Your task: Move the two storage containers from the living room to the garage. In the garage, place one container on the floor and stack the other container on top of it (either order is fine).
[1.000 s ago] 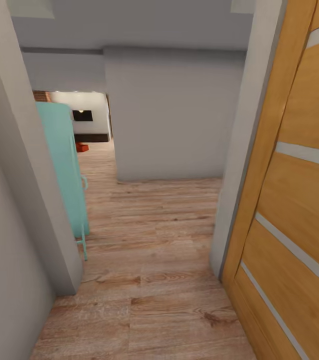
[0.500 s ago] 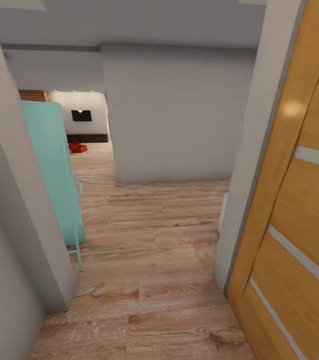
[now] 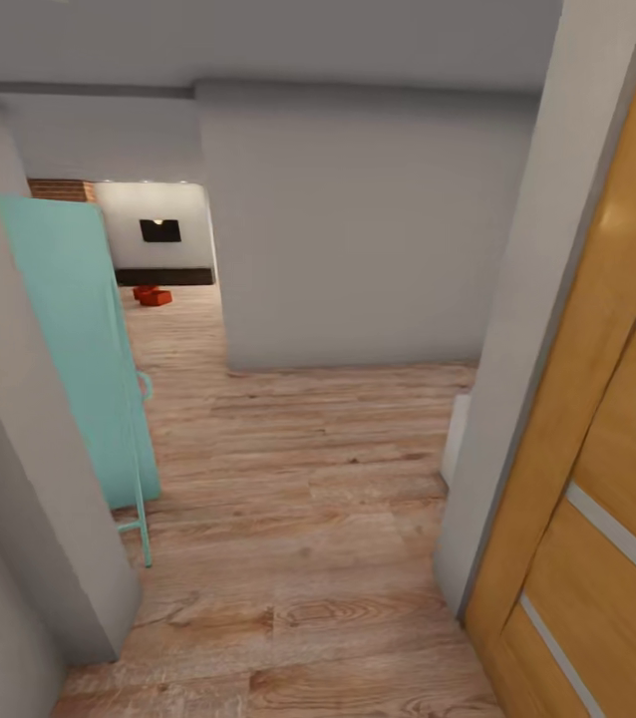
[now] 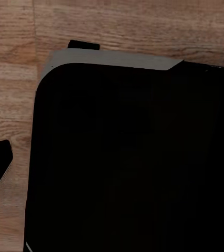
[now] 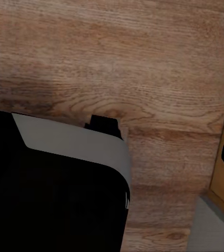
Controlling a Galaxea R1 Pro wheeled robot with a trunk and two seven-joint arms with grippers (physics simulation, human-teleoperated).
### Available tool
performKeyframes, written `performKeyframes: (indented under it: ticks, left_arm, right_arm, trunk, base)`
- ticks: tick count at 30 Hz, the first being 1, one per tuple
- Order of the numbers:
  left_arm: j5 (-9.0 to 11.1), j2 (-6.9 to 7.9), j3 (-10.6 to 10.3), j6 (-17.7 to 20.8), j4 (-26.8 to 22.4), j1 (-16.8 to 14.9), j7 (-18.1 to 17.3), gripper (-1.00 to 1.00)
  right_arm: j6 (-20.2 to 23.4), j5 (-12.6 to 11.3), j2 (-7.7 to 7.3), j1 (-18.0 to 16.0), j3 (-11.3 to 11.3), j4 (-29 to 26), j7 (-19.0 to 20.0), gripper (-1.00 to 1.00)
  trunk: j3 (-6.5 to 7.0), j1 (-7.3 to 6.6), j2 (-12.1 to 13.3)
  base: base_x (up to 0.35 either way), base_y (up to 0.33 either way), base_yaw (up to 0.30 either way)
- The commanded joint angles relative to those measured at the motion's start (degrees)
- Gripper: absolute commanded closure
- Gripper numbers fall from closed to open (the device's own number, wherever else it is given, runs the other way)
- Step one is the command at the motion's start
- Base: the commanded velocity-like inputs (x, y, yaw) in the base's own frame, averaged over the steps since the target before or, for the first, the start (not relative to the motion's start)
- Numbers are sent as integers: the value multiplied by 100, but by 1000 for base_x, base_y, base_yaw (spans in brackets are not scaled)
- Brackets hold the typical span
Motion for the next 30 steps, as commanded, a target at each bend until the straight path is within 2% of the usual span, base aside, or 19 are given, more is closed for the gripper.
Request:
performKeyframes:
  ticks: [1,30]
  left_arm:
    - [41,-1,3,-13,1,-2,-6,-100]
    - [47,-1,11,-6,1,-2,-9,-100]
  right_arm:
    - [-12,-50,1,-2,48,-1,-17,-100]
    - [-16,-56,10,-2,55,-16,39,-100]
  trunk:
    - [-5,3,-2]
    - [-5,3,-2]
  base:
    - [322,0,0]
    - [322,0,0]
